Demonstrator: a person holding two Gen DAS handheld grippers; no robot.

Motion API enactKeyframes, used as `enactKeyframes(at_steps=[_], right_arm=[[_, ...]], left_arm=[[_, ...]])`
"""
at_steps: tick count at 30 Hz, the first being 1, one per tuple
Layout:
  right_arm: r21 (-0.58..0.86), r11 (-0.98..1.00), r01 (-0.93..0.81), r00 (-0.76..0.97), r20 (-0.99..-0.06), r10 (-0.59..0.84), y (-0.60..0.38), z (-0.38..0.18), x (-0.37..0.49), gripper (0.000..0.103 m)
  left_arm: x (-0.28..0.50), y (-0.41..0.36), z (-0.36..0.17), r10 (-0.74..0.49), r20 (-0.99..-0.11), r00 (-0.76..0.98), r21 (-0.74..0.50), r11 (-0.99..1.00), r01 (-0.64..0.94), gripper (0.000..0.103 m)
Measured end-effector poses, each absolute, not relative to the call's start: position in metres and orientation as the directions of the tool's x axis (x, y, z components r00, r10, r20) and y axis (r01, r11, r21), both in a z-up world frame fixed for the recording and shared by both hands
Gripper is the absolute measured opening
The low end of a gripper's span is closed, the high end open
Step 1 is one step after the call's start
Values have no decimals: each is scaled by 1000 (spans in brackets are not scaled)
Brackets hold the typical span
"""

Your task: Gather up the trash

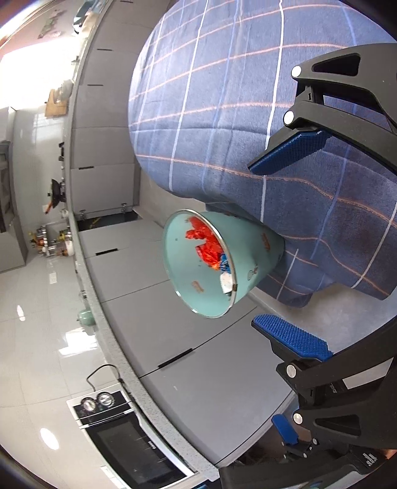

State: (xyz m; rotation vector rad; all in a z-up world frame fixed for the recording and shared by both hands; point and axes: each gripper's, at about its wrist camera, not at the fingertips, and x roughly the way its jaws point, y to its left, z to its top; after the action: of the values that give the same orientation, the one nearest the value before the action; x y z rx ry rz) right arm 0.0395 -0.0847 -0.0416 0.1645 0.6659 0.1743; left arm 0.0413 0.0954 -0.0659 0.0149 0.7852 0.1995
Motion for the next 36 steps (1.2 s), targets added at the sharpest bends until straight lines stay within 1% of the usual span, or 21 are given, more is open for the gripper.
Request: enactKeyframes(at_steps=[6,9,15,17,23,27,36], right_arm=[[184,977,-111,818,-542,195,-81,-18,19,92],[182,977,-110,842,-504,189,-82,-2,8,92],[179,976,-122,900,-396,185,-85,31,-18,94],[186,974,-129,911,-367,190,-85,40,-24,94],[178,973,-149,944,-266,194,-85,59,-47,96],[161,976,-144,963,-206,176,-84,68,-60,98],[180,975,-133,969,-183,166,-88,72,-69,98]], left_arm=[[21,92,-34,191,-615,765,90,981,-173,98],[11,89,-18,207,-562,801,114,978,-173,98],[-16,89,21,204,-431,879,89,979,-183,98],[-27,88,34,200,-373,906,81,980,-183,98],[-50,83,55,171,-260,950,67,985,-158,98],[-54,80,61,158,-245,957,65,987,-147,98],[-60,85,67,163,-239,957,34,987,-159,98]])
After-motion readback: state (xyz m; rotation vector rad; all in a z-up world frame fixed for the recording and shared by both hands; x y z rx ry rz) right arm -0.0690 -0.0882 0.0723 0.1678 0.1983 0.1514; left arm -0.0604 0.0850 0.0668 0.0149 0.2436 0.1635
